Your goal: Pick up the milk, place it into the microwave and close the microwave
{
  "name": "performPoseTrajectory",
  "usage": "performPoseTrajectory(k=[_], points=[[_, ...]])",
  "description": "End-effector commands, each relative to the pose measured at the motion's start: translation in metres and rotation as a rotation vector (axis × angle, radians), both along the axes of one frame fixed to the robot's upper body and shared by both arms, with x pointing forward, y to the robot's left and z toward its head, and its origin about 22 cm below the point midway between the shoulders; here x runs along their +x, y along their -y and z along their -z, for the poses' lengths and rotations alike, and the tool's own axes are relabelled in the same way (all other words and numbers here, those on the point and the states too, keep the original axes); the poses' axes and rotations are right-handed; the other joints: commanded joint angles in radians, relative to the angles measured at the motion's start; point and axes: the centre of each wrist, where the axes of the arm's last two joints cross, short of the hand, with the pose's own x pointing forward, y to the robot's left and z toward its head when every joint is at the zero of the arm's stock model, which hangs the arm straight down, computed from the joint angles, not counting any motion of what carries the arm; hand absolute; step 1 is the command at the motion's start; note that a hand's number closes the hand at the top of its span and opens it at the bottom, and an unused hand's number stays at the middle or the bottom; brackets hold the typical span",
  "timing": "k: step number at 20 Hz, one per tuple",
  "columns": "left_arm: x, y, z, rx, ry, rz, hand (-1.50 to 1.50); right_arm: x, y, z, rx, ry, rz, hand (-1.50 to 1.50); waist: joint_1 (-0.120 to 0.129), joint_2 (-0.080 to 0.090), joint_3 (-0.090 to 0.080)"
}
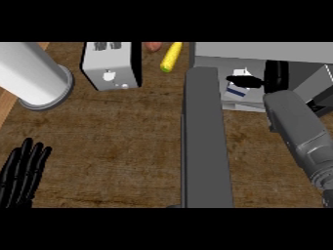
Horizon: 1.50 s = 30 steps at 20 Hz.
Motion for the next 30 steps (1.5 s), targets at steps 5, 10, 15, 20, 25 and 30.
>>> performPoseTrajectory(k=[5,10,15,20,25,30], points=[[0.0,0.008,0.006,0.002,-0.004,-0.029,-1.5,-0.007,0.021,0.007,0.087,0.0,-0.048,-1.5,-0.018,-0.007,0.0],[-0.004,0.012,0.007,-0.001,-0.007,-0.01,-1.5,-0.012,0.03,0.014,0.175,-0.023,-0.118,-1.5,-0.025,-0.012,-0.001],[-0.012,0.013,0.006,-0.031,-0.03,-0.008,-1.5,-0.022,0.047,0.023,0.271,-0.038,-0.179,-1.5,-0.039,-0.019,-0.001],[-0.016,0.011,-0.004,-0.03,-0.027,0.007,-1.5,-0.039,0.048,0.05,0.332,-0.068,-0.254,-1.5,-0.054,-0.025,-0.002],[-0.023,0.019,0.003,-0.035,-0.018,0.001,-1.5,-0.063,0.048,0.081,0.409,-0.123,-0.276,-1.5,-0.062,-0.03,-0.002],[-0.024,0.014,0.004,-0.021,-0.025,-0.008,-1.5,-0.094,0.034,0.12,0.437,-0.2,-0.286,-1.5,-0.064,-0.03,-0.003]])
